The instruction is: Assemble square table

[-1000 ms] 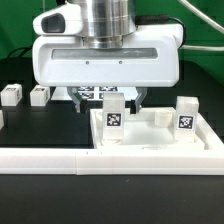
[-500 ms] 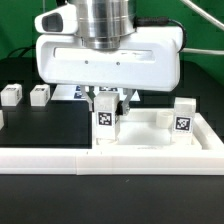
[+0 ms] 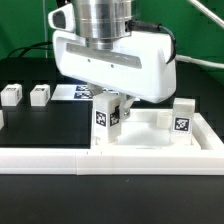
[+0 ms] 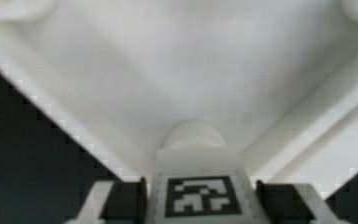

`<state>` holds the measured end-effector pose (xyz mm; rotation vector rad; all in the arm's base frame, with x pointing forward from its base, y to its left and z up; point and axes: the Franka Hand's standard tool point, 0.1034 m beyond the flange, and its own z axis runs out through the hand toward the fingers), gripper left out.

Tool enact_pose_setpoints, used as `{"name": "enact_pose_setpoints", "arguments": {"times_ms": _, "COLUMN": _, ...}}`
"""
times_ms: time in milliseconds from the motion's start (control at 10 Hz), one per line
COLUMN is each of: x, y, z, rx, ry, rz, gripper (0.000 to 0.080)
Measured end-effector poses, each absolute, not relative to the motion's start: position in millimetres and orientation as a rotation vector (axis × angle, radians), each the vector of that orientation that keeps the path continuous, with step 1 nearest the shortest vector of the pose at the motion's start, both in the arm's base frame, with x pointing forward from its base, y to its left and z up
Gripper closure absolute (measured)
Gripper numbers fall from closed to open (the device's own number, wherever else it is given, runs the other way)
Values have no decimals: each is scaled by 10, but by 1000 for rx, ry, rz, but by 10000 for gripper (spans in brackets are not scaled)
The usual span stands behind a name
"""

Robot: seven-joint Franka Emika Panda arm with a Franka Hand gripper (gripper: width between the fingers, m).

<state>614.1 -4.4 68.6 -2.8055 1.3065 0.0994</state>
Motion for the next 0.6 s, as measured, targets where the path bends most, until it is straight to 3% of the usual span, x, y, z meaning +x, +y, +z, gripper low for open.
{"name": "enact_pose_setpoints", "arguments": {"times_ms": 600, "x": 6276, "y": 136, "z": 676, "rx": -2073, "ry": 2238, "rz": 178, "gripper": 508}}
